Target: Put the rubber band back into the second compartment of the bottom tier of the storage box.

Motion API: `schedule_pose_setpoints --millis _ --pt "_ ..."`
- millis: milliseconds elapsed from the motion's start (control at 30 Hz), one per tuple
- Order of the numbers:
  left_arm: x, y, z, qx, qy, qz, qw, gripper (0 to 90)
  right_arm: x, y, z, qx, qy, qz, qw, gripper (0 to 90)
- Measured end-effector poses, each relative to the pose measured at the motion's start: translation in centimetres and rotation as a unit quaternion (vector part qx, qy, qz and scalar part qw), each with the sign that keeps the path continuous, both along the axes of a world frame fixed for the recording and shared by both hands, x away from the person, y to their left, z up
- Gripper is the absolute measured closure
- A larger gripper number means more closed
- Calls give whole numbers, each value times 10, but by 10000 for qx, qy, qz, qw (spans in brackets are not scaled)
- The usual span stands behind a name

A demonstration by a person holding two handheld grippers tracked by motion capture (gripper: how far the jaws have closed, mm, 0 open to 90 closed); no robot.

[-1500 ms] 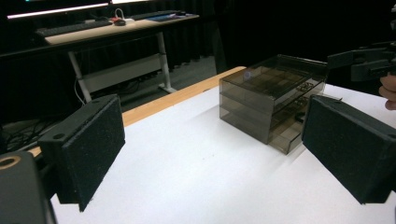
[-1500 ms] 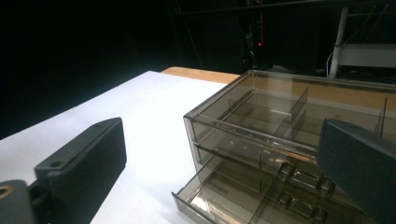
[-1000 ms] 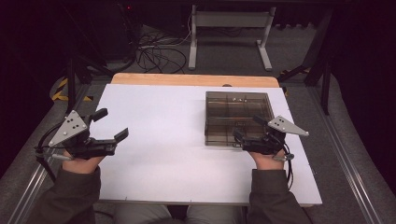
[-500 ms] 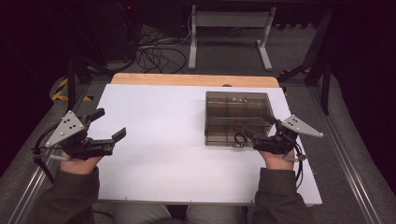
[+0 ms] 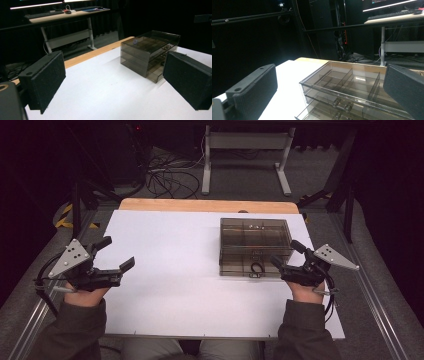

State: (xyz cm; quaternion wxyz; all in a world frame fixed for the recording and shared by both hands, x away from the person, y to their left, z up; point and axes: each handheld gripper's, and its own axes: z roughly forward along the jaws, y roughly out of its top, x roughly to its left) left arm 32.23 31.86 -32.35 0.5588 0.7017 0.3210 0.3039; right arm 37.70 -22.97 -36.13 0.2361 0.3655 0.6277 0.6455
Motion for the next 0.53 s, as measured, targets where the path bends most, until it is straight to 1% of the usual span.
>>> schedule_pose_setpoints --millis 167,333,533 --pt "1 0 -2 2 7 -2 10000 55 0 0 -1 -21 2 -40 10000 0" --pt "1 -1 -2 12 7 -11 10000 55 1 1 -1 -95 -15 -5 10000 0" --pt "1 0 -2 8 -9 -2 10000 55 1 1 -2 -123 -14 -13 9999 0"
